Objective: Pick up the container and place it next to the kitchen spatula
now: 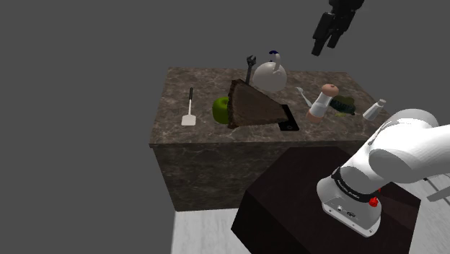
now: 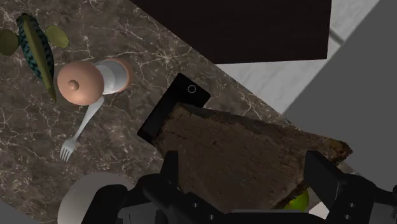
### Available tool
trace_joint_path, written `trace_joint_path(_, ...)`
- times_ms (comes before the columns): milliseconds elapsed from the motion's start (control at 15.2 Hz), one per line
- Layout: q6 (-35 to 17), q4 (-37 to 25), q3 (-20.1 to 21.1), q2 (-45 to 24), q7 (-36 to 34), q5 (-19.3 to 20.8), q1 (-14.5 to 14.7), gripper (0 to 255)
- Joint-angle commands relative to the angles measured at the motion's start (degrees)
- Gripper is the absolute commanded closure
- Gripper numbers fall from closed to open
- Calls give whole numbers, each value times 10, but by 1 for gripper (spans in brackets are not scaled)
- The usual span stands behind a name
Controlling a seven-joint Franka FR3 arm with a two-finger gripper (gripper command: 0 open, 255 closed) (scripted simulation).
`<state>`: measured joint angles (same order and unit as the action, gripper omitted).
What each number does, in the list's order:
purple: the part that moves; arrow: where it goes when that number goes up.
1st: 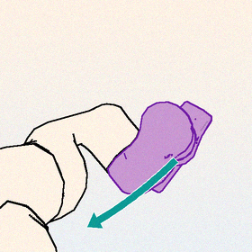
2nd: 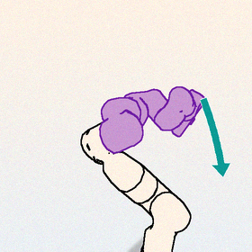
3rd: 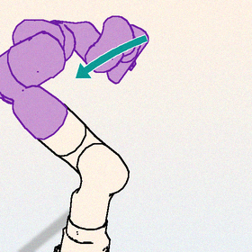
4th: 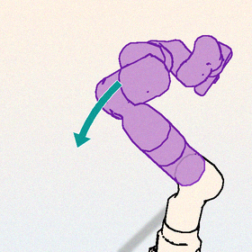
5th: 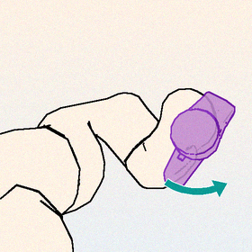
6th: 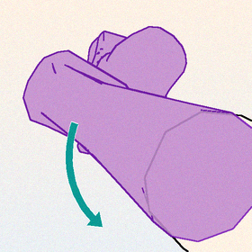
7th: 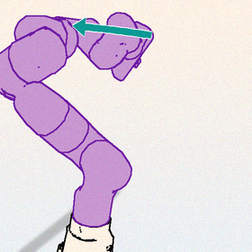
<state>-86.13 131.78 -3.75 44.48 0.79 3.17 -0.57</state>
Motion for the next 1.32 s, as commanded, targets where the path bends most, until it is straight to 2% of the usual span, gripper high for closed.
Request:
trace_joint_path(0, 0, 0, 0, 0, 0, 0, 0, 0)
trace_joint_path(660, -128, 133, -120, 34, 128, 90, -38, 0)
trace_joint_path(1254, -273, 184, -254, -25, 247, 169, -69, 0)
